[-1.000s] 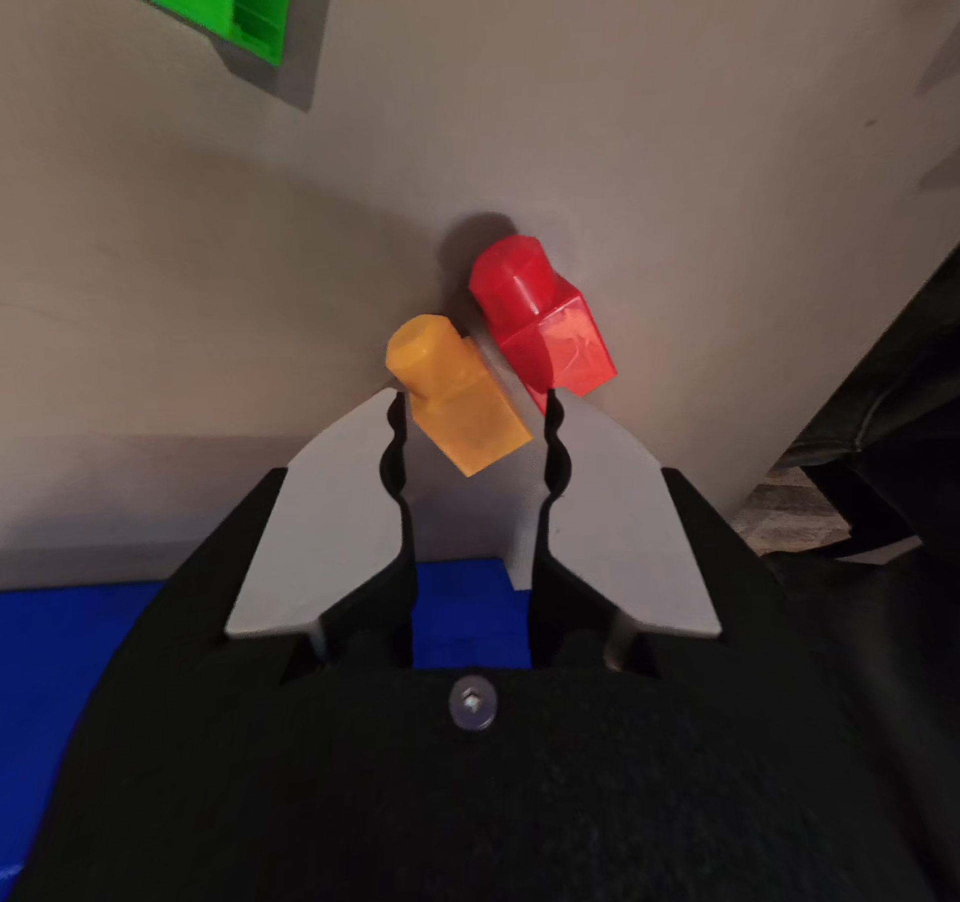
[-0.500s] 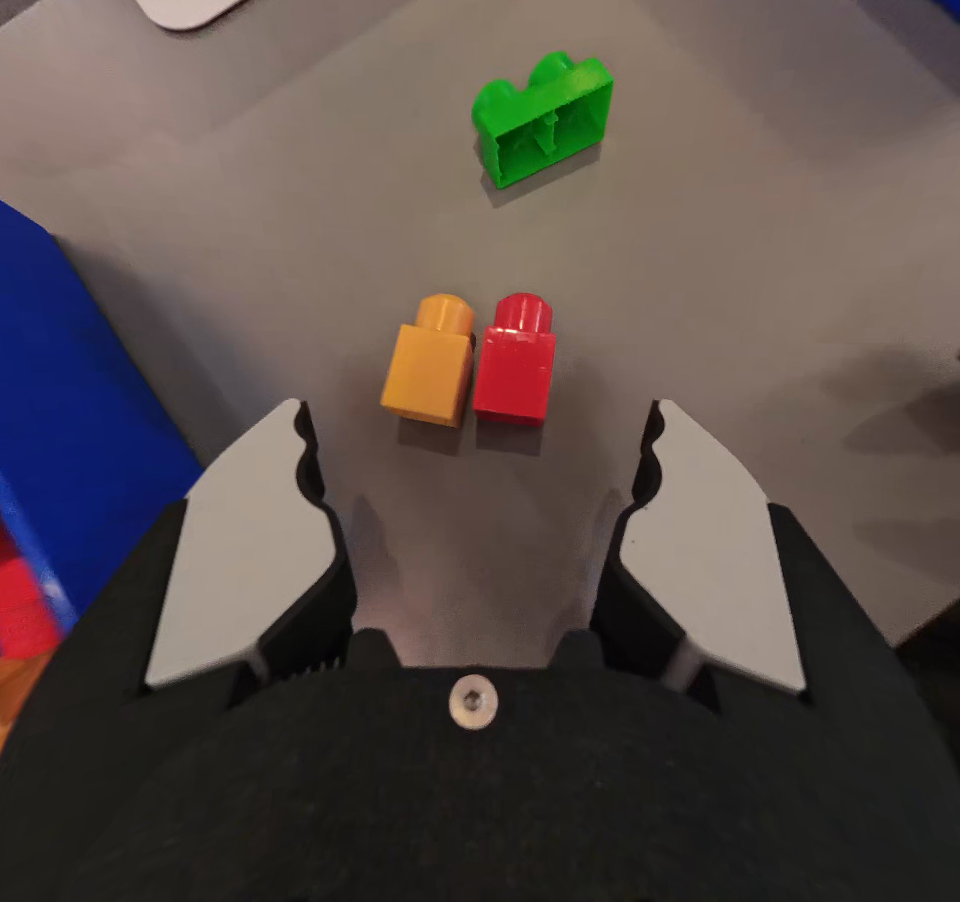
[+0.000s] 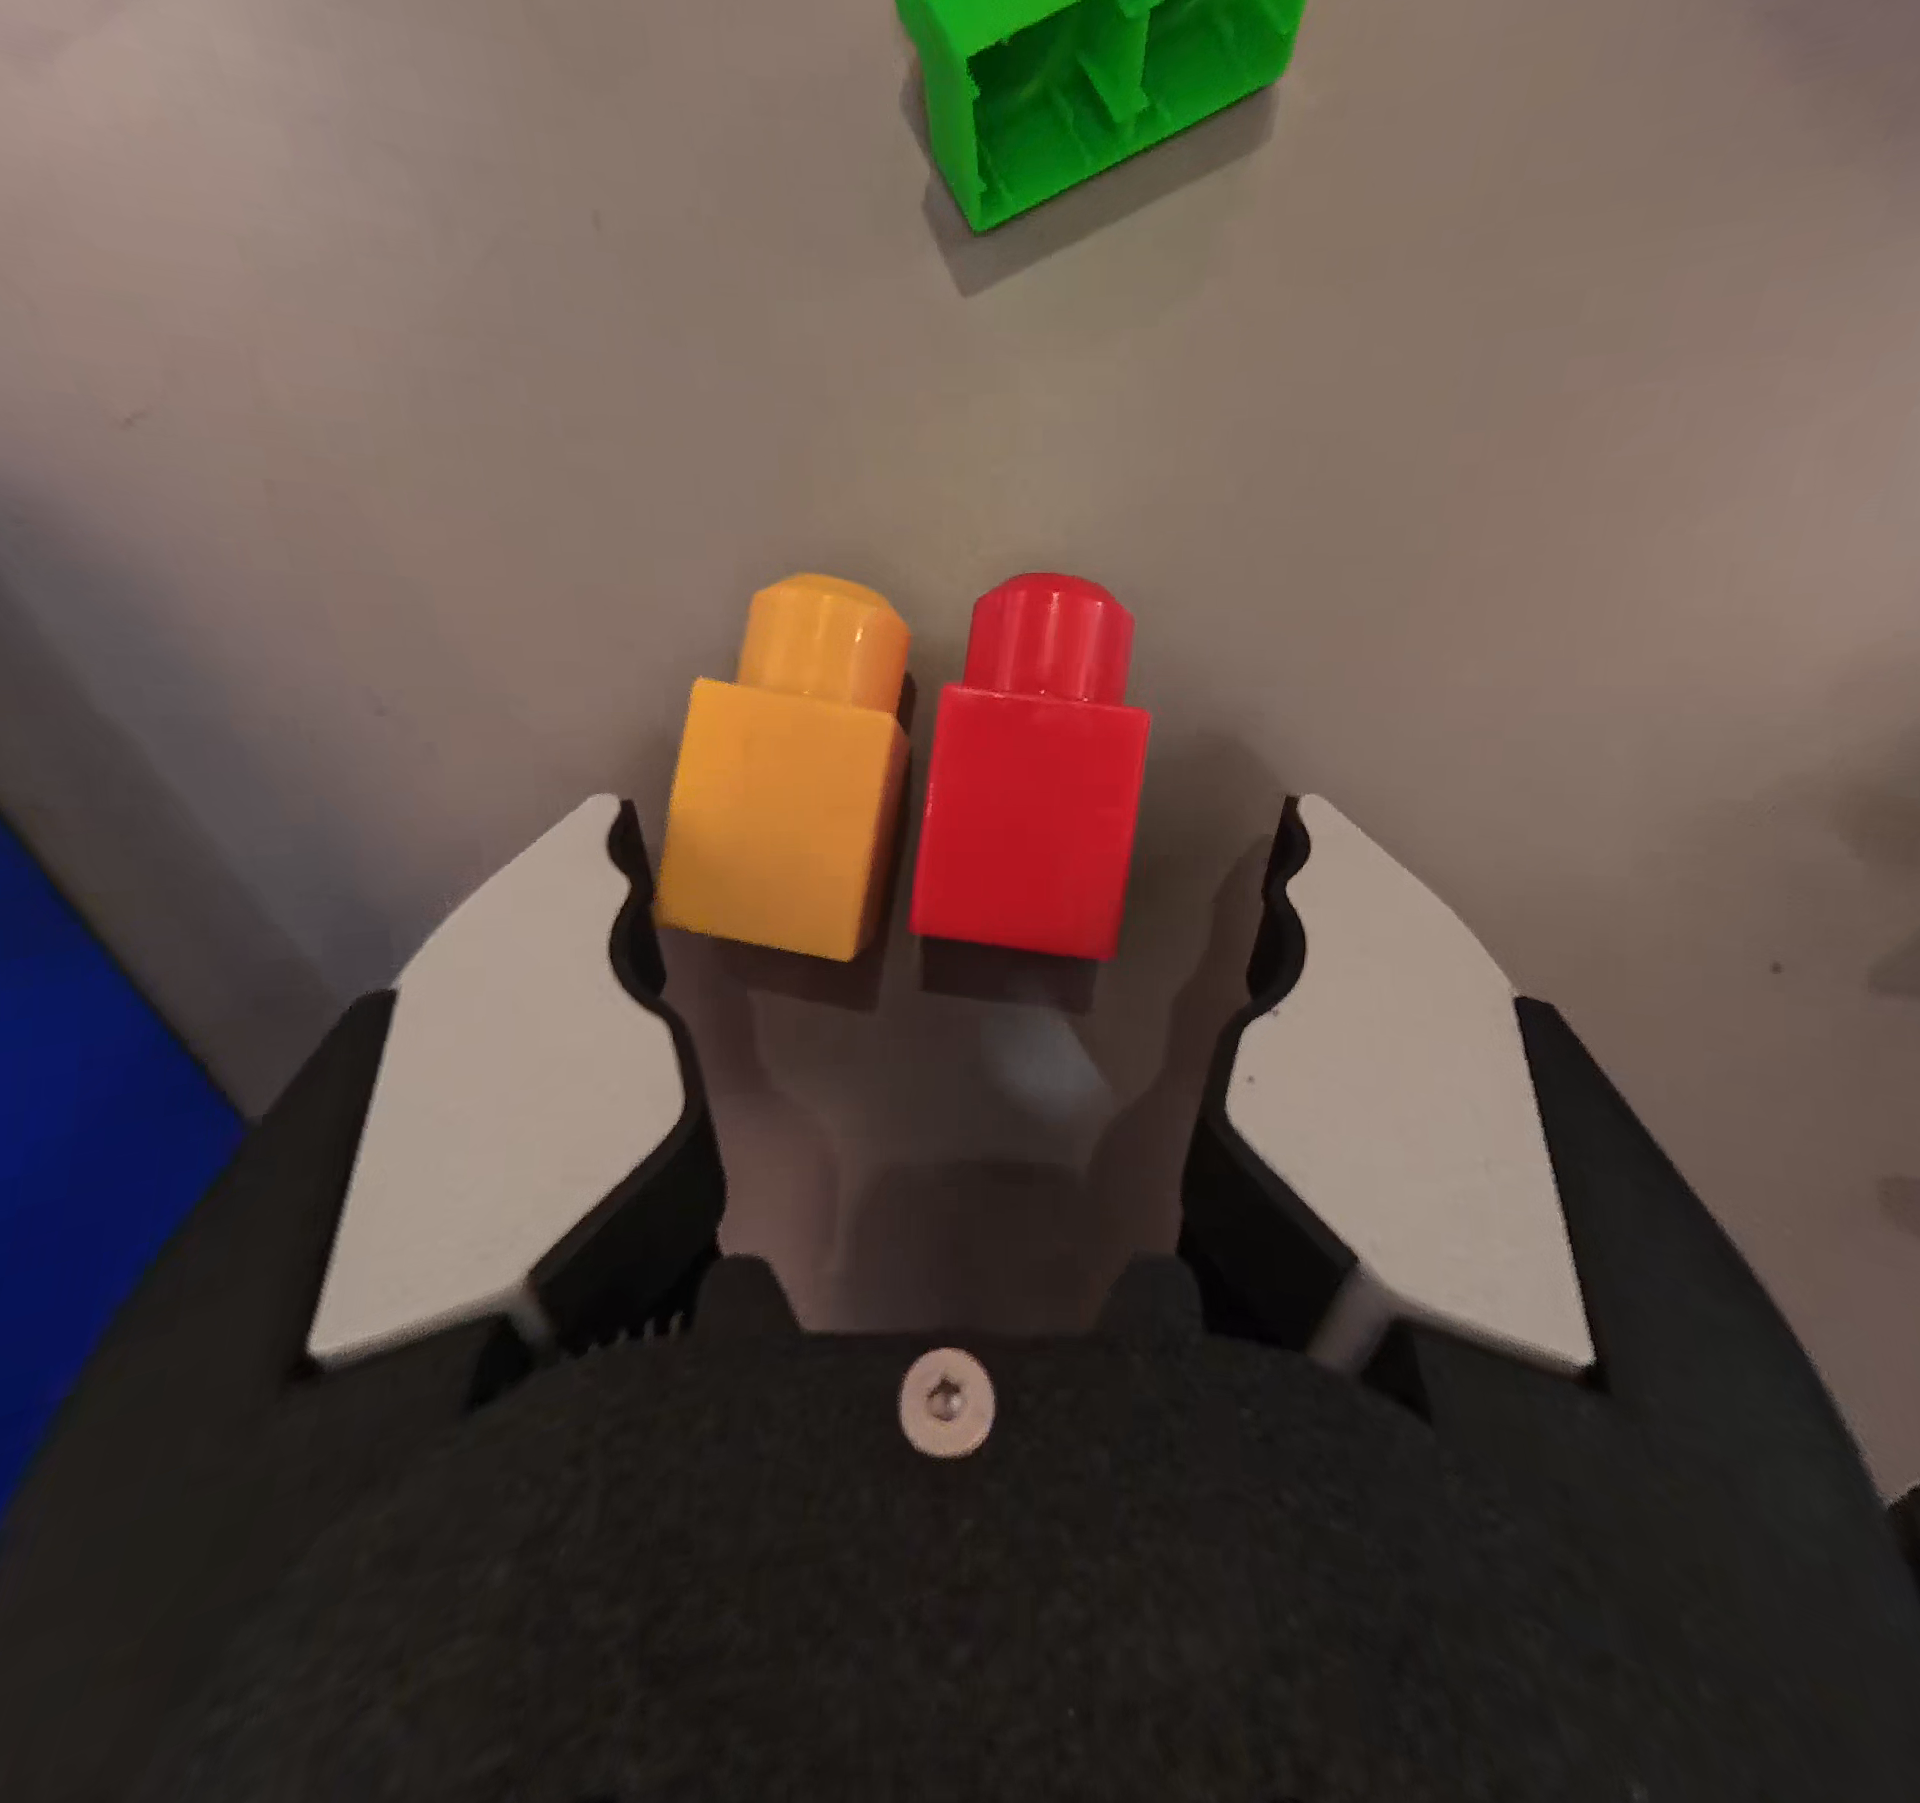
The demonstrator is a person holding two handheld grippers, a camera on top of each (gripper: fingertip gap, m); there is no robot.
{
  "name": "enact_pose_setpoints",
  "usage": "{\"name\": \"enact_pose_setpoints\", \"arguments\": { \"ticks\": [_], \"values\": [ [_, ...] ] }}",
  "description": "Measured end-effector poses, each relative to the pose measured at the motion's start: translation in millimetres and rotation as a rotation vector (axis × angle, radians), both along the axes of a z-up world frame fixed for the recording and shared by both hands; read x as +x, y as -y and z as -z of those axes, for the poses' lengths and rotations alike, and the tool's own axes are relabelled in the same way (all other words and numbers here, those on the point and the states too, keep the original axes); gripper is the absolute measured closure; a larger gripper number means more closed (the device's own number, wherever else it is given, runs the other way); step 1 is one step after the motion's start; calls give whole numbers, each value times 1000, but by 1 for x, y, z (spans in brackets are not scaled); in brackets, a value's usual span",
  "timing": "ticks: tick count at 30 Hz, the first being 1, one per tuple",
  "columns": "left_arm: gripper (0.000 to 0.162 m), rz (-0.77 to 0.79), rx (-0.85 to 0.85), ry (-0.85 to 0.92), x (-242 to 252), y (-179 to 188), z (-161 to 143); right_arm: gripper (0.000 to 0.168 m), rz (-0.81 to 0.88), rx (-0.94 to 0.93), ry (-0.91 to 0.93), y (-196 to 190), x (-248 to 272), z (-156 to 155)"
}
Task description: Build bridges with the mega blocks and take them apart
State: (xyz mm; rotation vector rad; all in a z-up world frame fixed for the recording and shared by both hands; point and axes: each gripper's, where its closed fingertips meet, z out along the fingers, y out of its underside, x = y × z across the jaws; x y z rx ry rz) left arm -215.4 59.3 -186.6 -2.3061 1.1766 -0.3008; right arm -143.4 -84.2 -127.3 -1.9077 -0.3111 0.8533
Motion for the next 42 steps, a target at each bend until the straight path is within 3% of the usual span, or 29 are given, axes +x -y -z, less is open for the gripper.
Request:
{"name": "enact_pose_setpoints", "arguments": {
  "ticks": [8,18,28,34,42],
  "values": [
    [59,-3,-39,5,1,-1,5,139,-1,2,-2,0,0,0],
    [83,14,-52,-28,-1,-5,7,139,-3,-2,-2,0,0,0],
    [85,74,-26,-20,3,0,6,139,-2,-1,-2,1,0,0],
    [85,123,59,73,9,5,-12,139,2,-1,-3,0,1,0],
    [84,136,5,54,4,13,5,139,6,-1,22,0,0,2]
  ]
}}
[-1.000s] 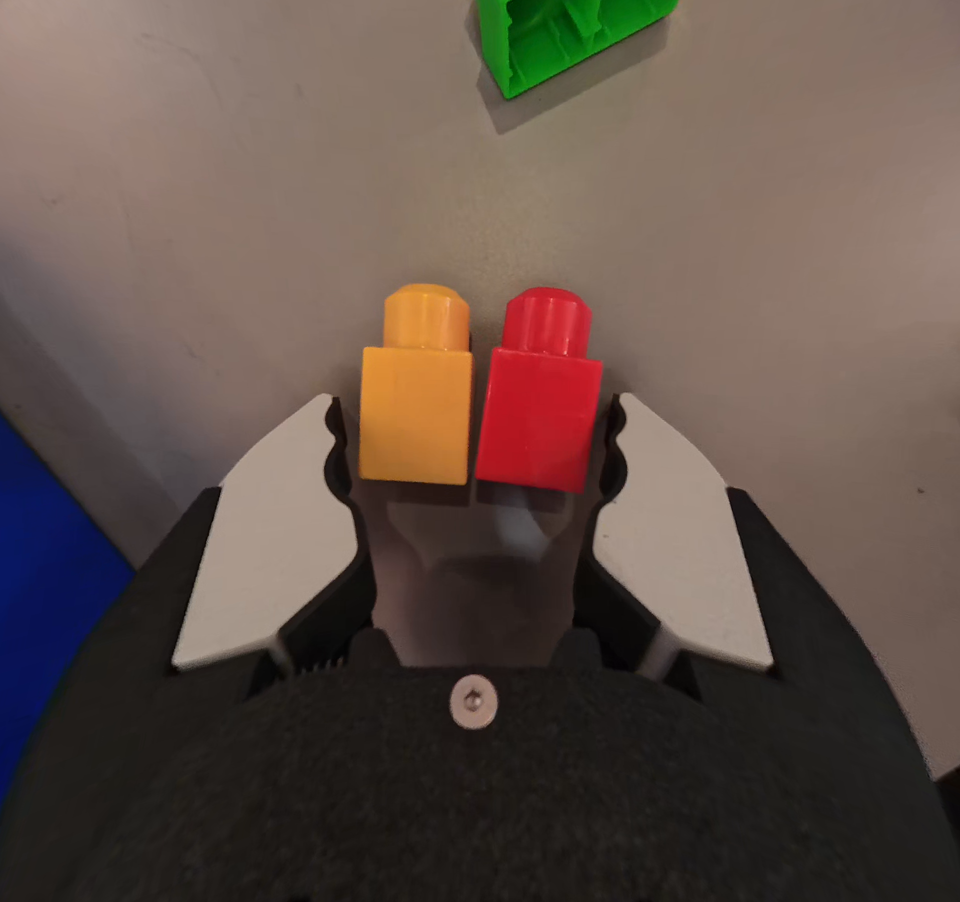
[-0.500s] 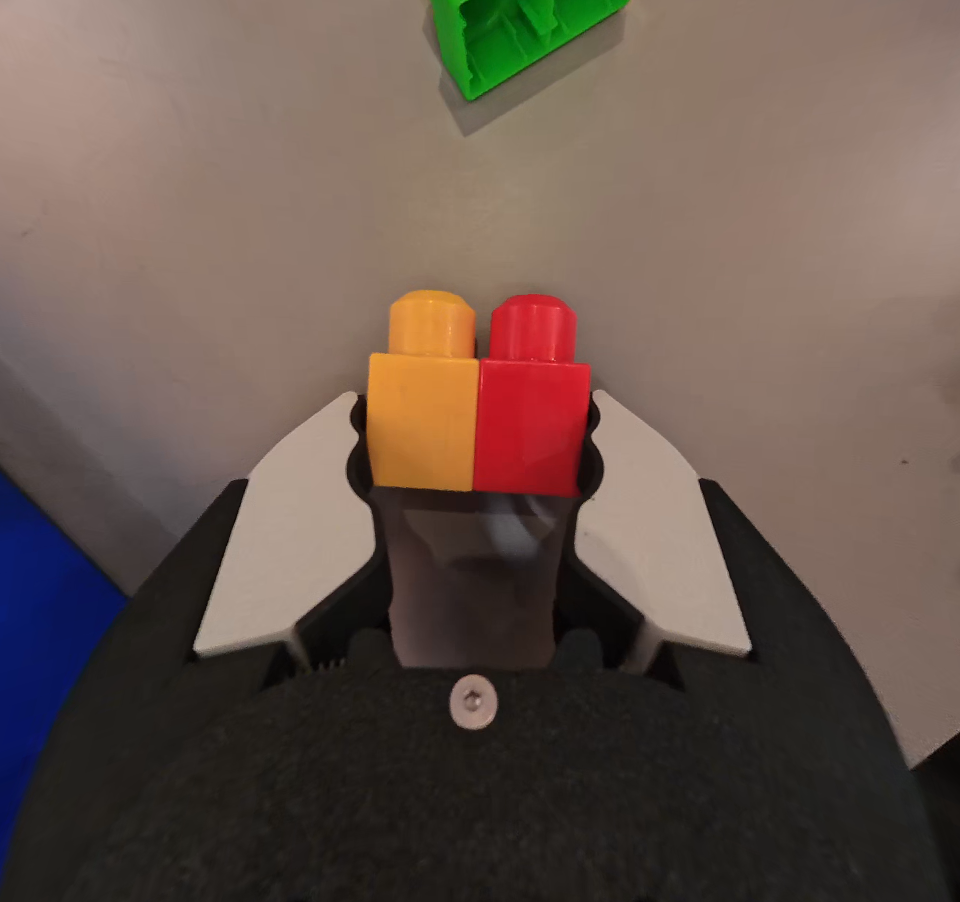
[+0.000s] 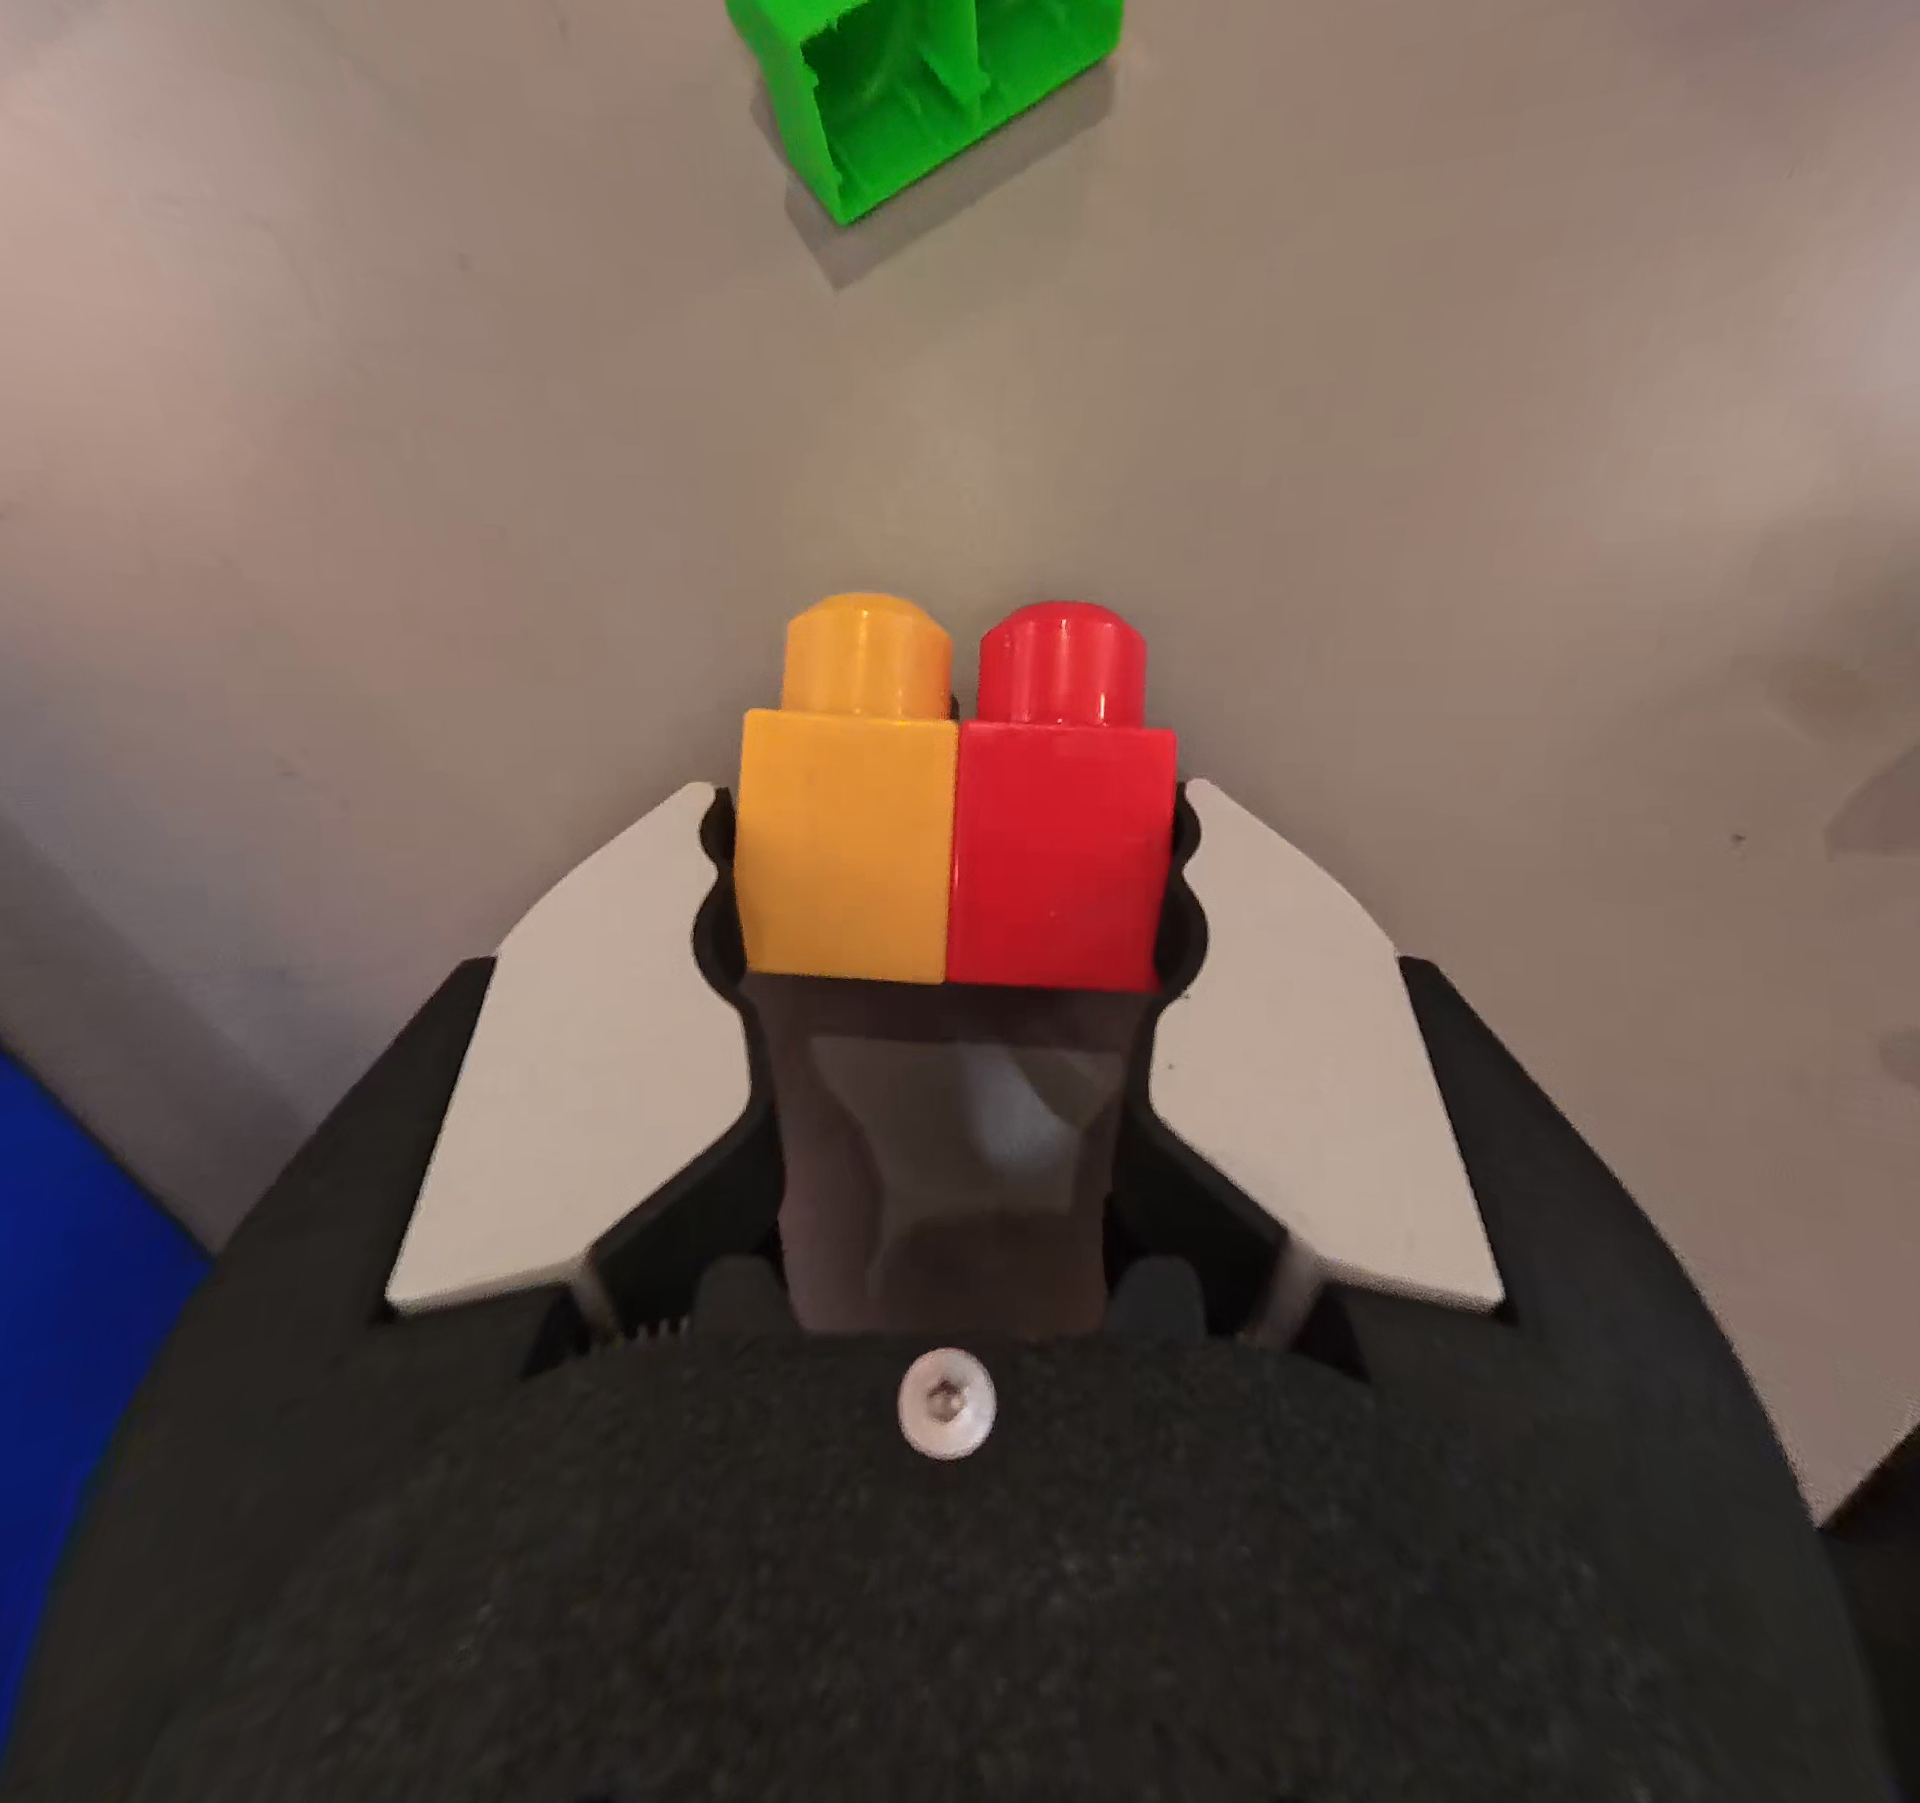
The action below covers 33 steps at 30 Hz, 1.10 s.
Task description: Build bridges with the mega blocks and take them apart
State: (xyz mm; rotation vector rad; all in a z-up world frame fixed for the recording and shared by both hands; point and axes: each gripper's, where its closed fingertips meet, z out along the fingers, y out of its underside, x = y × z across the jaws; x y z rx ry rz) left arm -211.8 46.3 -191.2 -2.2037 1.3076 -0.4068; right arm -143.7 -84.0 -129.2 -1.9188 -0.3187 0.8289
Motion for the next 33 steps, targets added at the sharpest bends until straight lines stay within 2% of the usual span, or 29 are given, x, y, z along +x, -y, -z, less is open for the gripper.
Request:
{"name": "enact_pose_setpoints", "arguments": {
  "ticks": [12,23,25,29,33],
  "values": [
    [85,60,41,48,5,4,-2,140,2,6,20,0,-1,1],
    [86,81,62,140,9,5,-26,139,3,2,21,-1,-1,1],
    [85,89,49,177,10,7,-32,139,3,2,21,-1,-1,1],
    [86,111,-84,360,15,14,-51,139,3,1,24,-1,-2,1],
    [86,102,-8,385,4,4,-60,137,-38,-22,36,-2,-2,-5]
  ]
}}
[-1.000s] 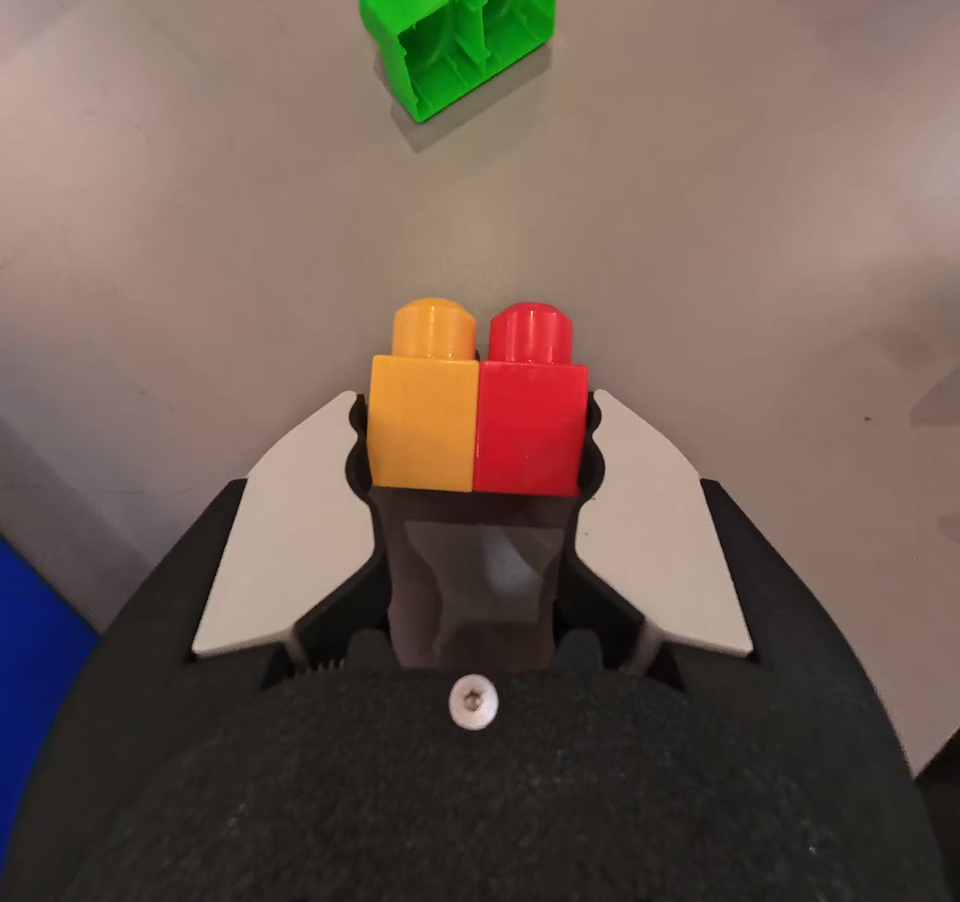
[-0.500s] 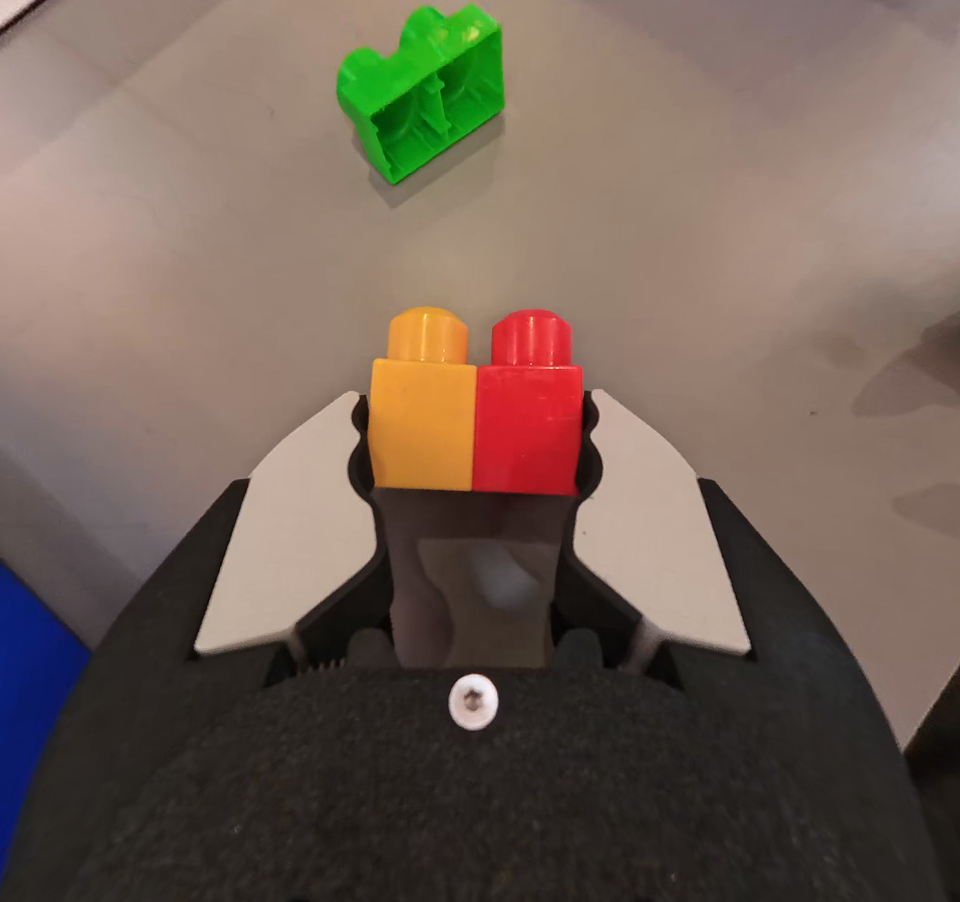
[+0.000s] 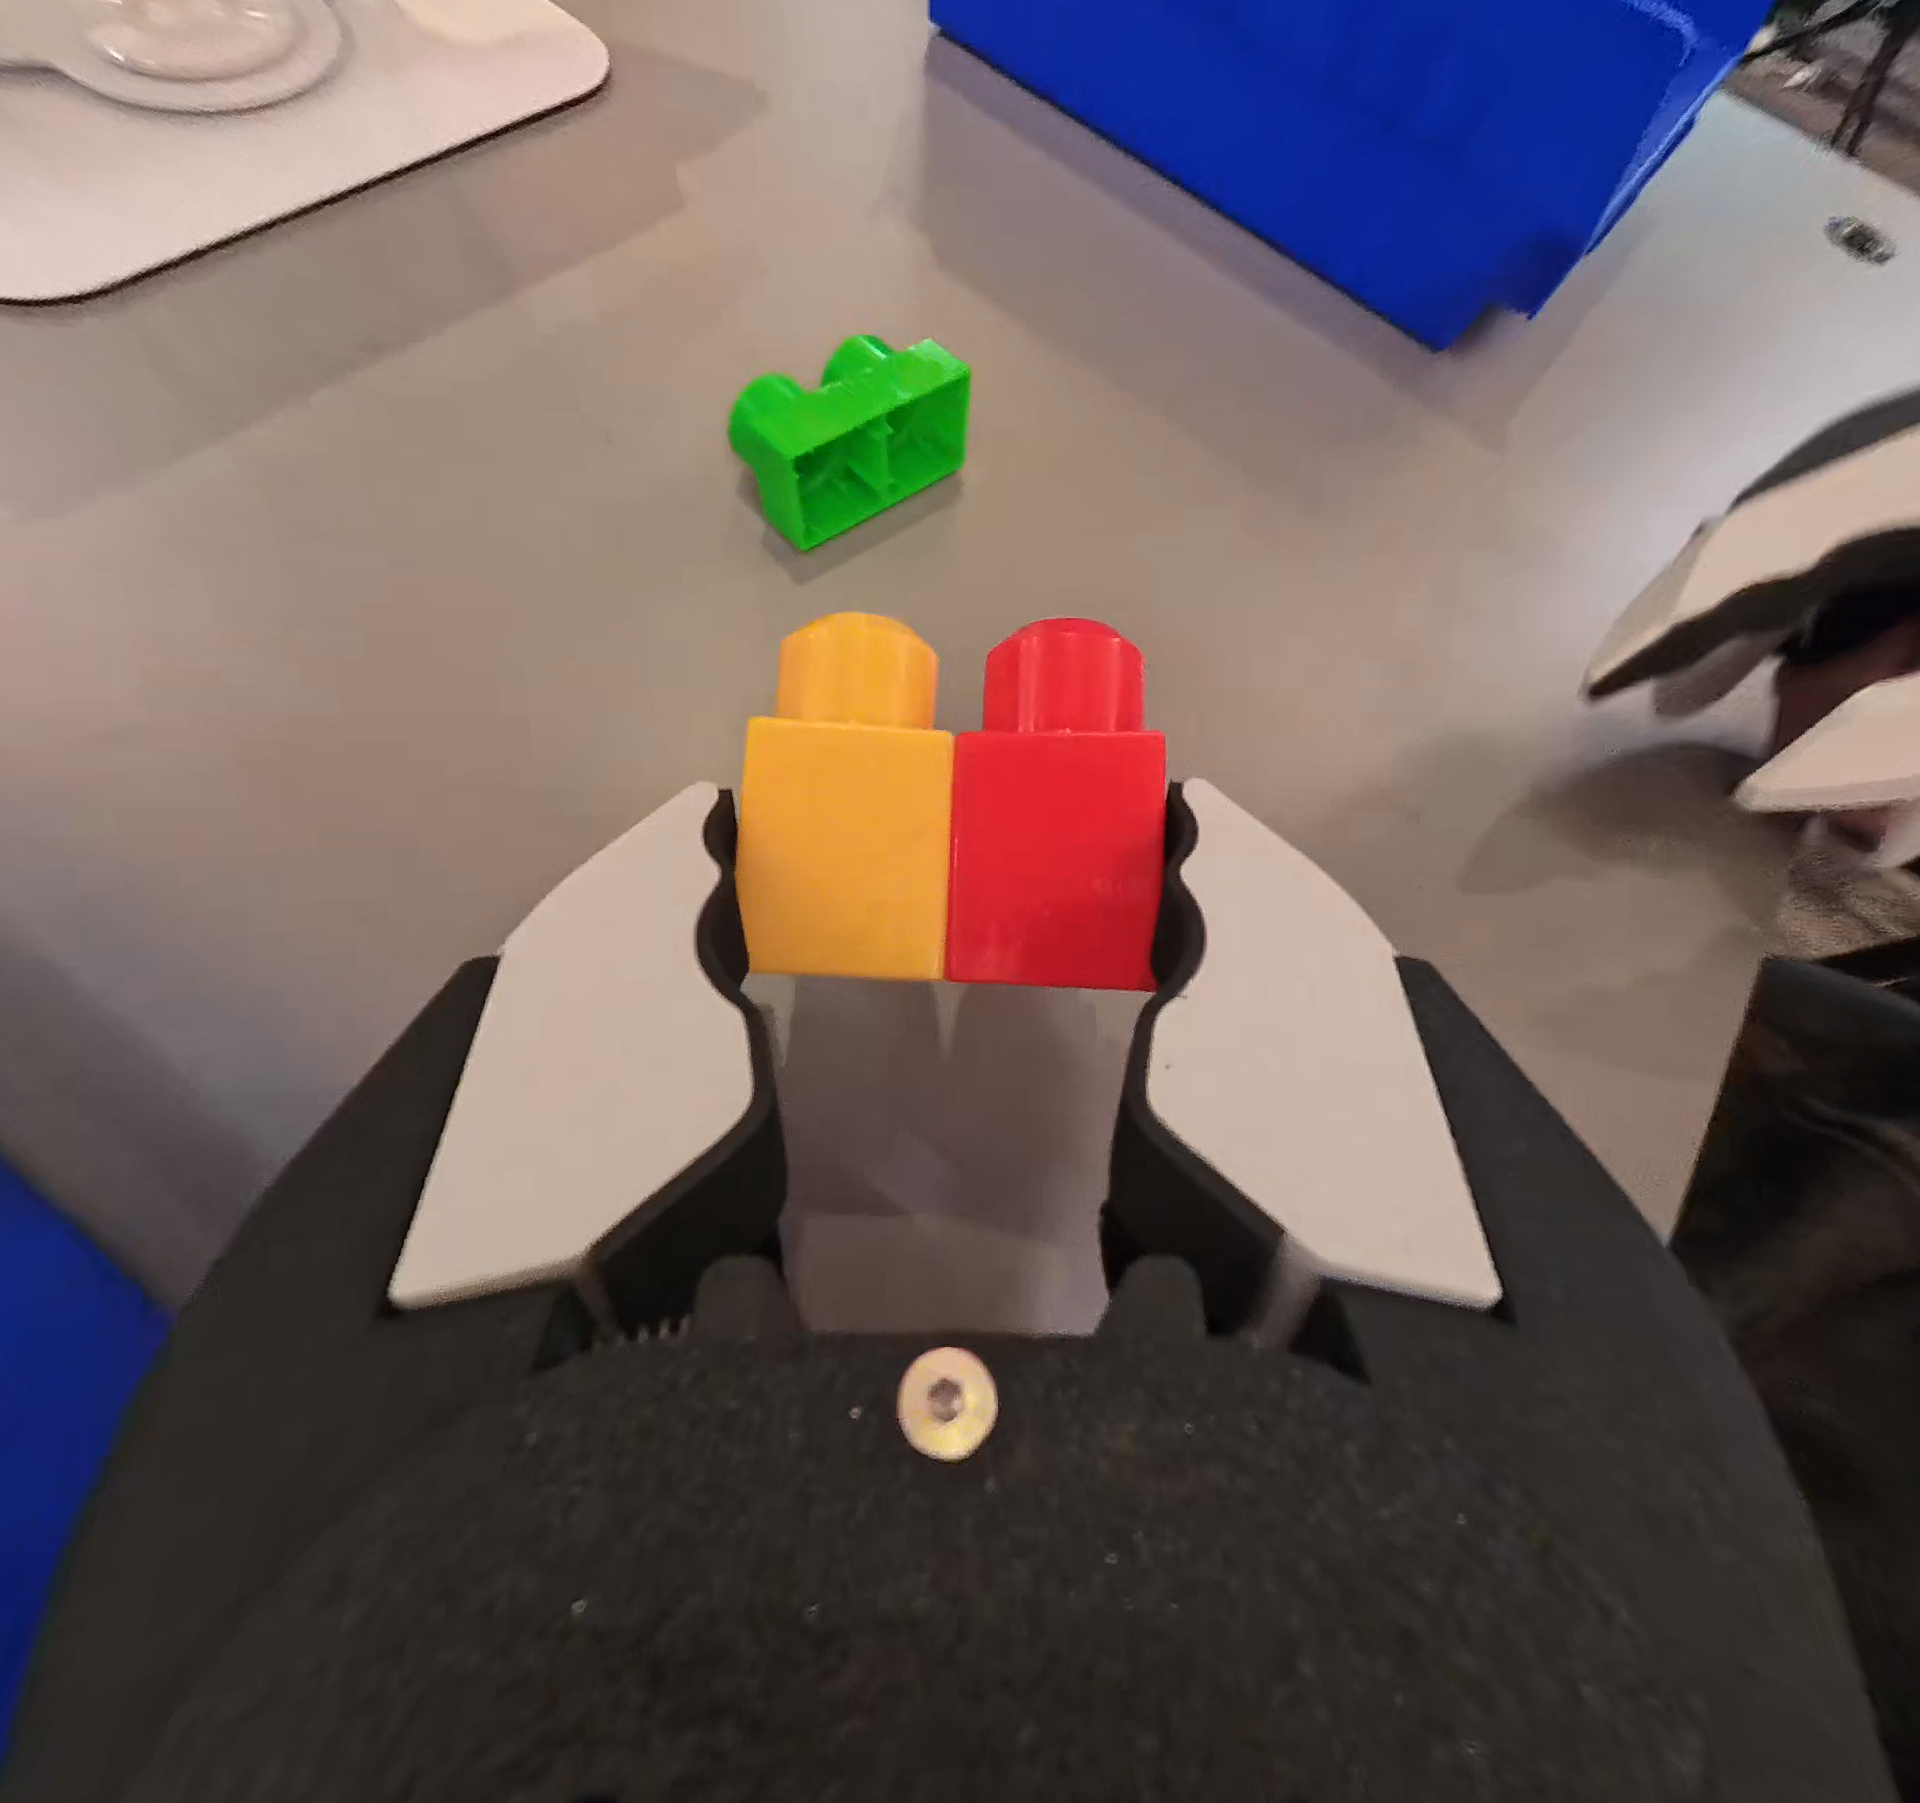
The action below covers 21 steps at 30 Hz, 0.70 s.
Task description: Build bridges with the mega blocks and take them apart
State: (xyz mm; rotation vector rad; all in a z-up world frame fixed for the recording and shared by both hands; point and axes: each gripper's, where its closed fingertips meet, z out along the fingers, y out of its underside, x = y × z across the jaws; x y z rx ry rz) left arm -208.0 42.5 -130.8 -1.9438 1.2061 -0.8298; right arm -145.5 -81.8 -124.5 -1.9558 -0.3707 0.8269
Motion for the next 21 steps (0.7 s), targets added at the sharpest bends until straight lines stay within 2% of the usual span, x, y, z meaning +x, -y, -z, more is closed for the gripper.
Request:
{"name": "enact_pose_setpoints", "arguments": {
  "ticks": [2,4,6,7,10,13,17,21],
  "values": [
    [86,-11,50,-32,-7,-2,-1,135,-38,1,155,-12,10,-9],
    [85,-14,81,-36,-11,-1,-4,128,-98,-19,450,-35,28,-8],
    [85,-15,96,-40,-13,0,-5,124,-118,16,734,-76,48,-17],
    [85,-17,101,-46,-15,0,-6,124,-146,7,781,-98,50,-22],
    [85,-17,126,-48,-16,2,-10,124,-282,-189,662,-152,42,-21],
    [85,0,134,-50,-14,9,-13,123,-317,-472,513,-190,55,3],
    [85,26,124,-28,-12,17,-19,125,-329,-705,383,-213,69,32],
    [85,31,114,-12,-14,18,-24,124,-432,-775,278,-220,56,30]
  ]
}}
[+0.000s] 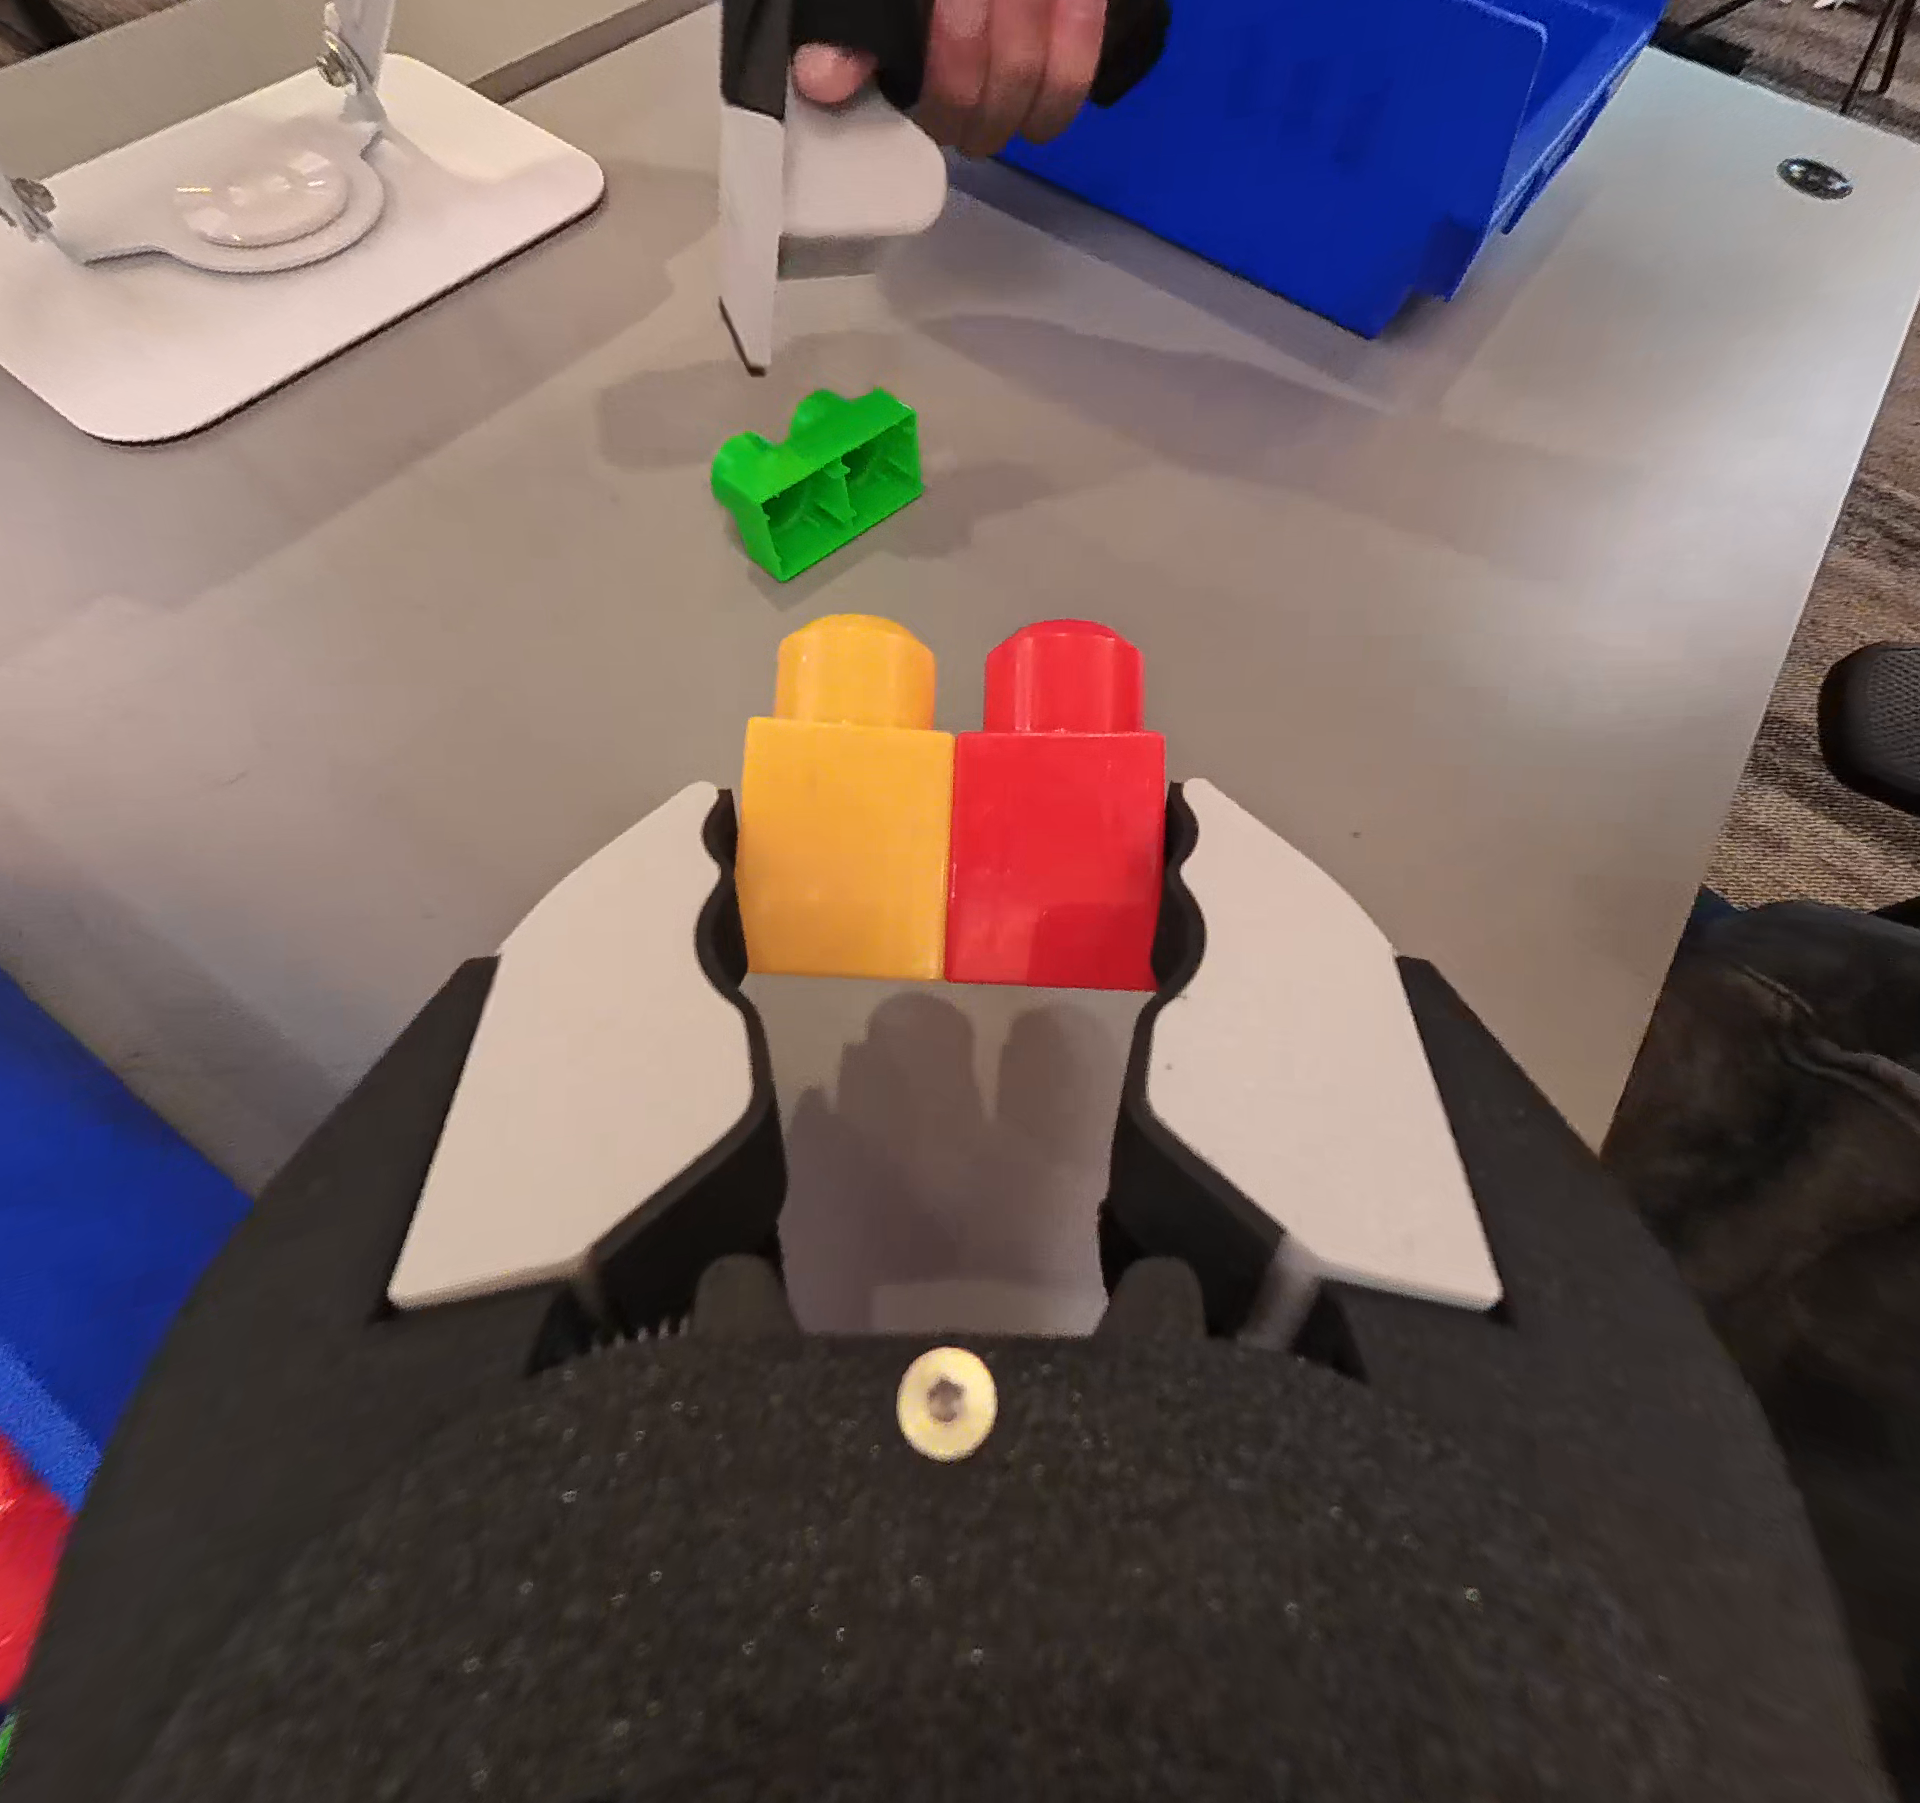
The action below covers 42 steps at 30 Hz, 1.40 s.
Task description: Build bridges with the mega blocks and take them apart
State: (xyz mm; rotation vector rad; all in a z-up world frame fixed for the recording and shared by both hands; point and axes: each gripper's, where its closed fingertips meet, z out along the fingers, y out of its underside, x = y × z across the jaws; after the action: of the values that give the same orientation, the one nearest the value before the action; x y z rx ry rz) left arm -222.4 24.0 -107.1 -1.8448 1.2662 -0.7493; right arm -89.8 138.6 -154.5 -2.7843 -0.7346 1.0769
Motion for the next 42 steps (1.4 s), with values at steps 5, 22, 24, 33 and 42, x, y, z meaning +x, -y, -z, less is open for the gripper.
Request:
{"name": "enact_pose_setpoints", "arguments": {
  "ticks": [5,22,24,33,42],
  "values": [
    [85,17,-17,-3,0,4,-2,122,-126,-93,28,12,-2,9],
    [85,21,-61,-37,2,0,15,141,-411,170,-26,62,-42,10],
    [85,12,-47,-51,0,-3,16,141,-409,303,44,59,-39,2],
    [85,6,-25,-75,2,-3,19,157,-515,894,673,61,-10,11],
    [85,24,-34,-84,7,1,22,125,-484,761,537,73,-4,-7]
  ]
}}
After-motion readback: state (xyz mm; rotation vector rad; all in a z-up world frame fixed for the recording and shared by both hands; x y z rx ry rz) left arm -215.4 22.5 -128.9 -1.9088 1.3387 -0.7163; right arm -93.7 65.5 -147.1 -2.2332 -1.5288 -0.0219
